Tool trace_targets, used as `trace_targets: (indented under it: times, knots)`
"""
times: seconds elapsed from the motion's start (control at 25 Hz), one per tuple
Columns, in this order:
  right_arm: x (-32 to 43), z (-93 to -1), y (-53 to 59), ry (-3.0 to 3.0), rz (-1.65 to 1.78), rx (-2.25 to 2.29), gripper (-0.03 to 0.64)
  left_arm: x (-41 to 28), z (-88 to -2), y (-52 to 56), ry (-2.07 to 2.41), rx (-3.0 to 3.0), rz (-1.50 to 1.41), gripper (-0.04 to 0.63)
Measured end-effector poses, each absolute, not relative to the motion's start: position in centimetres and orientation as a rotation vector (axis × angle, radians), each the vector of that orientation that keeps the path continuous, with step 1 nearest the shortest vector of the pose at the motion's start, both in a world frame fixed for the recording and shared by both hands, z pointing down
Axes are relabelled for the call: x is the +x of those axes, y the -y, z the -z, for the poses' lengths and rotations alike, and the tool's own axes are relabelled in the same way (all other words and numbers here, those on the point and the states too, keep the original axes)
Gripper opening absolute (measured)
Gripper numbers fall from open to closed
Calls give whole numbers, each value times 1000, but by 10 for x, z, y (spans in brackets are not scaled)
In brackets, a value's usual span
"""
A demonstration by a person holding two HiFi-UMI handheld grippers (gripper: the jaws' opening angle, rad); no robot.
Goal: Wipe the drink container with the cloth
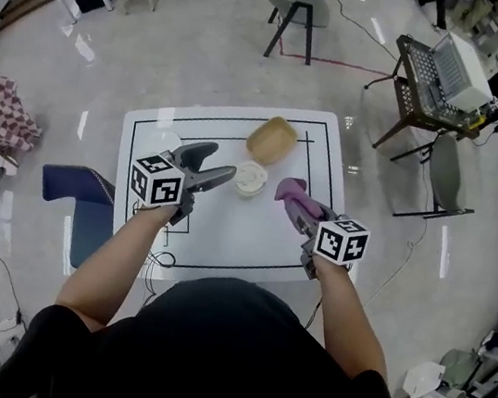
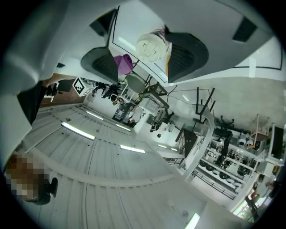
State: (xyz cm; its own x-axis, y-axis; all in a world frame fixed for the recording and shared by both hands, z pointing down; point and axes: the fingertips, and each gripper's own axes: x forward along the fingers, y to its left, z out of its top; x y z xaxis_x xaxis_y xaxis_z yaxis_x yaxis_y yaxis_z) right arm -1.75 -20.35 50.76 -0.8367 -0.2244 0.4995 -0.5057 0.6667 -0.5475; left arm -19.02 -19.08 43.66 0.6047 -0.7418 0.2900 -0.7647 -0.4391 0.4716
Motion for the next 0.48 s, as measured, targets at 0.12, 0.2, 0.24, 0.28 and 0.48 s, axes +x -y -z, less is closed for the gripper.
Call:
trace_targets:
  times: [0.12, 0.2, 0.24, 0.28, 0.48]
  knots:
    - [-22, -464, 188, 2560, -884, 591, 87, -199, -404, 167, 1224, 2326, -68, 364]
    - [-24, -438, 178, 2599, -816, 609, 87, -204, -382, 151, 1251, 2369, -78, 356]
    - [-25, -425, 172, 2617, -783, 619, 87, -207, -372, 143, 1266, 2390, -83, 353]
    - [-26, -414, 167, 2634, -749, 628, 87, -210, -362, 134, 1282, 2411, -88, 350]
    - [-30, -362, 139, 2703, -562, 692, 87, -229, -321, 90, 1362, 2488, -111, 331]
